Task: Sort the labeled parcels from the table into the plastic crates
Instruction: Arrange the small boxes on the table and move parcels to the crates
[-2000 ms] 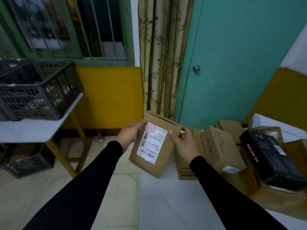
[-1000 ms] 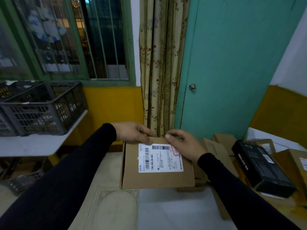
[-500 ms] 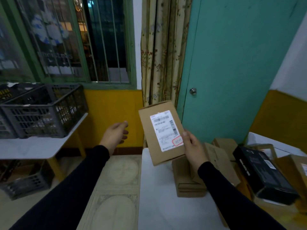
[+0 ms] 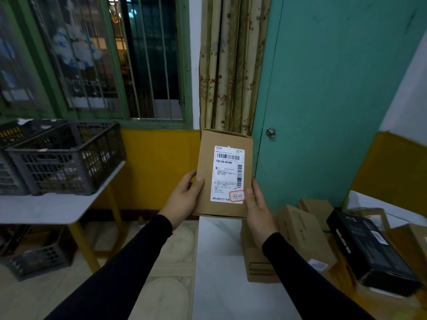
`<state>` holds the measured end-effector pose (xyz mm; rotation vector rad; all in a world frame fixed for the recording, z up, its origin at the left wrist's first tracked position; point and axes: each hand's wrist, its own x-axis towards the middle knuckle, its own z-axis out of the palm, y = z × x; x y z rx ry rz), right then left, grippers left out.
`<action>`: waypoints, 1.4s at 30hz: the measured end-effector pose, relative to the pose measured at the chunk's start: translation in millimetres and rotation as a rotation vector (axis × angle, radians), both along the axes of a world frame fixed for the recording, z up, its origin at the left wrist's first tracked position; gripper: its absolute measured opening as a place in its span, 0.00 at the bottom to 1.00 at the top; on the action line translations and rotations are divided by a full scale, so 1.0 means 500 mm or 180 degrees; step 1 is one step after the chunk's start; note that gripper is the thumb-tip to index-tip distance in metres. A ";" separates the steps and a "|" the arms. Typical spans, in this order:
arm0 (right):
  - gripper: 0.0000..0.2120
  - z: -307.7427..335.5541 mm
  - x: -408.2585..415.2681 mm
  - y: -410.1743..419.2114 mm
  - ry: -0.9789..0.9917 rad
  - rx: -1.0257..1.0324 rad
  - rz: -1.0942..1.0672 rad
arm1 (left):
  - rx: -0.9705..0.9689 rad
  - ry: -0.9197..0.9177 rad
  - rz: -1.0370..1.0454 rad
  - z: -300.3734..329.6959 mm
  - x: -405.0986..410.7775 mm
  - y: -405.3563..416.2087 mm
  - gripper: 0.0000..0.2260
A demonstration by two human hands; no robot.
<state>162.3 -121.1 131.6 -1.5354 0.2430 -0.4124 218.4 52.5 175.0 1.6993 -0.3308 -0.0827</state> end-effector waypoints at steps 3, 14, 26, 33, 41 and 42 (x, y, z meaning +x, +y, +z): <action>0.24 -0.008 0.005 -0.002 0.0019 0.0057 0.0095 | -0.0017 0.0079 0.0016 -0.003 0.001 0.006 0.16; 0.18 -0.022 0.078 0.168 0.0172 0.0013 0.1003 | -0.0140 0.0305 0.1074 -0.025 0.013 0.156 0.14; 0.26 0.017 0.291 0.559 0.0248 -0.0241 0.1311 | -0.0136 -0.0127 0.1224 -0.013 0.201 0.555 0.15; 0.24 0.032 0.457 0.841 0.0261 -0.0198 0.1503 | -0.0110 -0.0015 0.1497 0.008 0.346 0.838 0.15; 0.15 0.024 0.704 1.053 0.0168 -0.0035 0.1814 | -0.0124 0.0023 0.1979 -0.017 0.564 1.045 0.14; 0.17 0.021 0.746 1.079 0.0138 -0.0003 0.1844 | -0.0090 0.0033 0.2037 -0.016 0.599 1.068 0.13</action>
